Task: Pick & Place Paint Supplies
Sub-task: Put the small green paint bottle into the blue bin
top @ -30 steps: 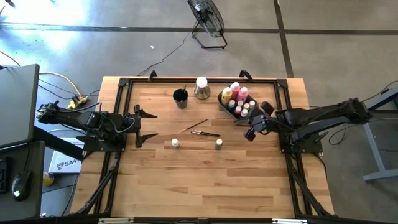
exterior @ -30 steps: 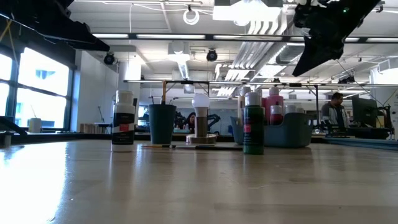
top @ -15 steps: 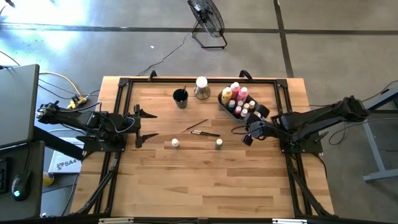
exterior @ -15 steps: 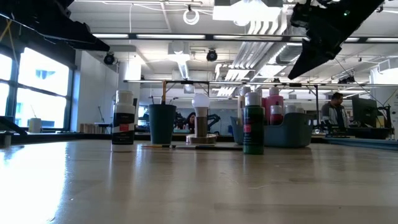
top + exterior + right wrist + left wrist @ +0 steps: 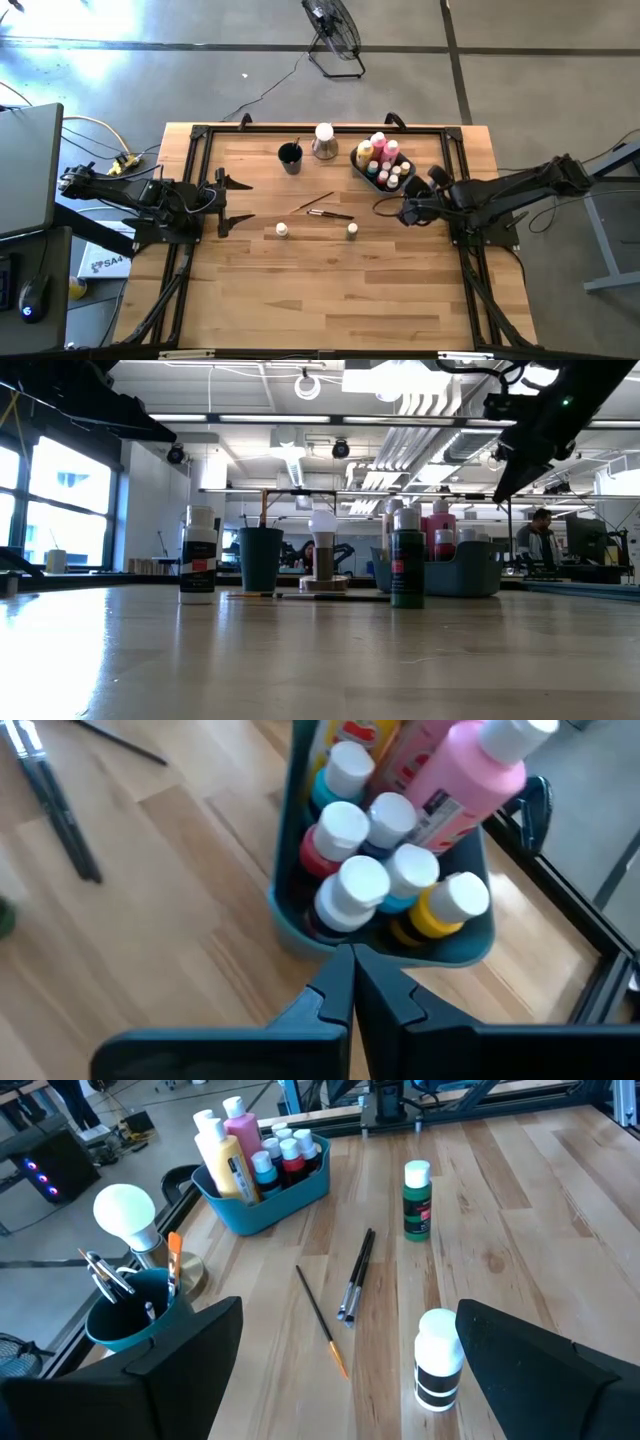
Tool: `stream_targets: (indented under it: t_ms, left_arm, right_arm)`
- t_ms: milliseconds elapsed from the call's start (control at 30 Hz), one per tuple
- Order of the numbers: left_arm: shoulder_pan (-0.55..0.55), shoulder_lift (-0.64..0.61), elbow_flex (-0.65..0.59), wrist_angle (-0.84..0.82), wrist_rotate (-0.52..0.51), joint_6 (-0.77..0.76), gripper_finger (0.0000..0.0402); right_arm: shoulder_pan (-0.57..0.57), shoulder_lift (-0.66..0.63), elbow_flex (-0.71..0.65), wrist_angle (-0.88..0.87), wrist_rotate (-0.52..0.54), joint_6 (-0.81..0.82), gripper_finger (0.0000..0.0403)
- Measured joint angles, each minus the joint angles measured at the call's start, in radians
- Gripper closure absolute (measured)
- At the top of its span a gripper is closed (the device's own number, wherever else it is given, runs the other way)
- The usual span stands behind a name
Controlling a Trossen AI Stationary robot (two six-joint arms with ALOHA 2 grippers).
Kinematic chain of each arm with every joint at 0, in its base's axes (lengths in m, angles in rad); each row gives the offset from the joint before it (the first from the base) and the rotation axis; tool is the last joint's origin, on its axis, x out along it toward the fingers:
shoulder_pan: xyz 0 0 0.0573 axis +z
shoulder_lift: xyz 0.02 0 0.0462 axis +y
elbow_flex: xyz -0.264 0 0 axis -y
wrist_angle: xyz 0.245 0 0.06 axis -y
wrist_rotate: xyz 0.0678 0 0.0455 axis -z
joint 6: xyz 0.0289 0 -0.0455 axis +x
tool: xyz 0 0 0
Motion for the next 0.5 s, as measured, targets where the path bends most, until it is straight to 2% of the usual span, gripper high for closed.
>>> stream_targets:
  t_ms: [200, 367, 500]
  left_arm:
    - [0.000, 0.000, 0.000, 0.000, 0.000, -0.003, 0.0041]
    - [0.000, 0.000, 0.000, 0.000, 0.000, -0.003, 0.0041]
    - [0.000, 0.000, 0.000, 0.000, 0.001, -0.003, 0.0041]
  right_arm:
    - [-0.030, 0.000, 0.000, 0.000, -0.028, -0.026, 0.0401]
    - [-0.039, 0.000, 0.000, 0.103, -0.190, -0.059, 0.0401]
    - [-0.013, 0.000, 0.000, 0.286, -0.317, -0.202, 0.0401]
